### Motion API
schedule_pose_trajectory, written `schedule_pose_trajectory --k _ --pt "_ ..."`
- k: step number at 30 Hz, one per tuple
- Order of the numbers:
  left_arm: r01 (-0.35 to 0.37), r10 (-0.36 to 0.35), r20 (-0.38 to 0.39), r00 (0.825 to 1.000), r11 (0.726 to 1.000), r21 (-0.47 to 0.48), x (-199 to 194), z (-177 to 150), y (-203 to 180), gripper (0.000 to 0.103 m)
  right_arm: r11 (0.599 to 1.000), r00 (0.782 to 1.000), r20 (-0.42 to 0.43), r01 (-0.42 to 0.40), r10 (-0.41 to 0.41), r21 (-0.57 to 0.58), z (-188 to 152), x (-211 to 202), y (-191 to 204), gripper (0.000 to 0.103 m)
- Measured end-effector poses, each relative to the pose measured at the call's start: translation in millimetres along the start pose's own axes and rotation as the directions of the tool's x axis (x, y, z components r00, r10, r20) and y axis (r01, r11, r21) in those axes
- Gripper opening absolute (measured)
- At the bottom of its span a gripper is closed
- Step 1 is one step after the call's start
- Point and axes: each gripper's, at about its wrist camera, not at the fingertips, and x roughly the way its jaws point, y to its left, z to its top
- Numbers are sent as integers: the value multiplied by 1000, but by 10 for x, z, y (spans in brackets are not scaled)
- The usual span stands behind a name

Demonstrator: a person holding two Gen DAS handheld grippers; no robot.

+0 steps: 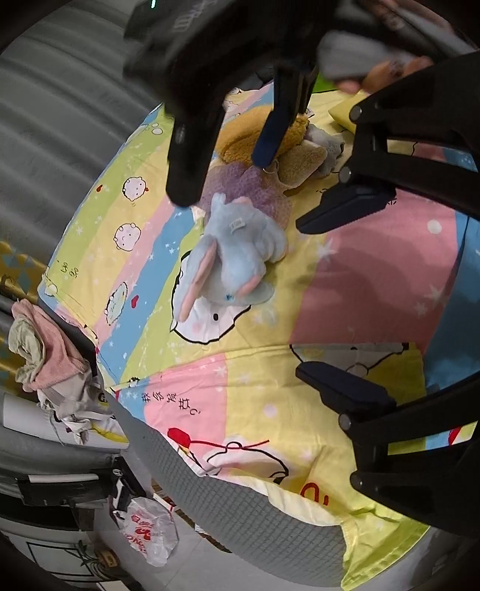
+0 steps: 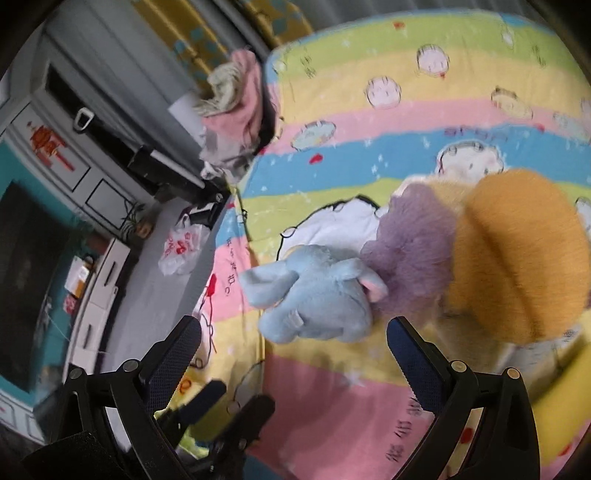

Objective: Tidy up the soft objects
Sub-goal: 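Grasp the light-blue plush elephant with the right gripper and lift it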

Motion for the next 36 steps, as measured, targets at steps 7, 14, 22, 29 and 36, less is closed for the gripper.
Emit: schedule_pose_trajectory --k 7,14,22,29,36 --pt "-10 10 -18 1000 1000 -18 -9 39 87 64 991 987 -106 126 -122 39 130 494 -10 102" --pt "-37 37 -13 999 999 -2 -57 75 69 63 988 985 -109 142 -135 57 149 802 -114 81" --pt "16 -17 -16 1000 999 -48 -97 120 119 66 997 995 -76 65 -62 34 51 548 -179 71" --pt "23 -25 -63 998 999 -29 -18 33 45 71 998 998 -16 59 -58 7 -442 -140 -356 71" --pt "97 -97 -108 989 995 1 87 -141 -146 72 975 975 -26 219 -220 -40 -772 -531 -679 73"
